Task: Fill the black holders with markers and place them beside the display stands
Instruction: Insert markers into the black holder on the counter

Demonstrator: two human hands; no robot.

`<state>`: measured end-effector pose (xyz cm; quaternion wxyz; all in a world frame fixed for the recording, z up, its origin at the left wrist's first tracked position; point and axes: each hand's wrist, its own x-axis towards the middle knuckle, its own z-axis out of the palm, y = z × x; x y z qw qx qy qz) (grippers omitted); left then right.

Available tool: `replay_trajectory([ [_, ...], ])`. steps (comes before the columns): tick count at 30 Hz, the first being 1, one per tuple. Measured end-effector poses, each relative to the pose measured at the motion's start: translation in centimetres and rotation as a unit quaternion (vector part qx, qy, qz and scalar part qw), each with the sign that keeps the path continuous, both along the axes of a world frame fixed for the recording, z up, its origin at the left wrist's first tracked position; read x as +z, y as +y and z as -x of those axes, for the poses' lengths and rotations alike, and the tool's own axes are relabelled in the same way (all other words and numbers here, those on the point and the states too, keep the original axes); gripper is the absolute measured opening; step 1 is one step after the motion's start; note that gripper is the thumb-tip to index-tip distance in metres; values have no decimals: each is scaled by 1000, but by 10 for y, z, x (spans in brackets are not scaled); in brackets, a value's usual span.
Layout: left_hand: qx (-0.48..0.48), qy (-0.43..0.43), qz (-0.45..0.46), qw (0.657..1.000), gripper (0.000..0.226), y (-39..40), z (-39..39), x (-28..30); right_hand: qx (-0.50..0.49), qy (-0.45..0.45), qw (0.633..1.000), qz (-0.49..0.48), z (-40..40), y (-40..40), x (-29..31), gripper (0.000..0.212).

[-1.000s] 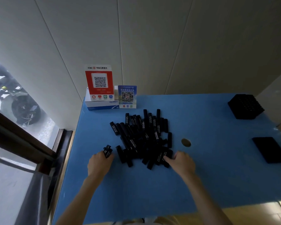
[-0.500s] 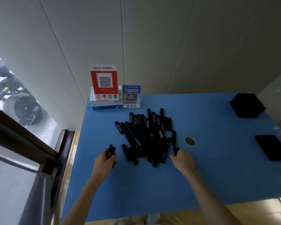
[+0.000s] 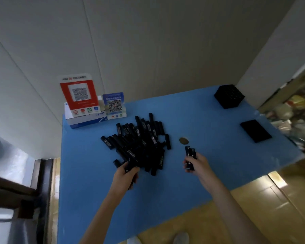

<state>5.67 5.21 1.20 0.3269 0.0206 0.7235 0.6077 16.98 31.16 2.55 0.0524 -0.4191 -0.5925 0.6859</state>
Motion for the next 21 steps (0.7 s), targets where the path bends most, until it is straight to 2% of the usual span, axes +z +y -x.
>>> replay_trajectory([
  [3,-29,-28,-8,999,8,32,-12,3,-51,39,997,48,-32,16,10,16],
  [10,-97,-31,-12,995,9,113,-63,5,-145,27,988,41,-120,74,12,25],
  [14,-131,-28,-35,990,7,163,-103,12,-160,40,985,50,-173,110,15,23],
  [21,-118,0,-32,993,18,255,-186,33,-158,36,984,68,-253,191,25,24],
])
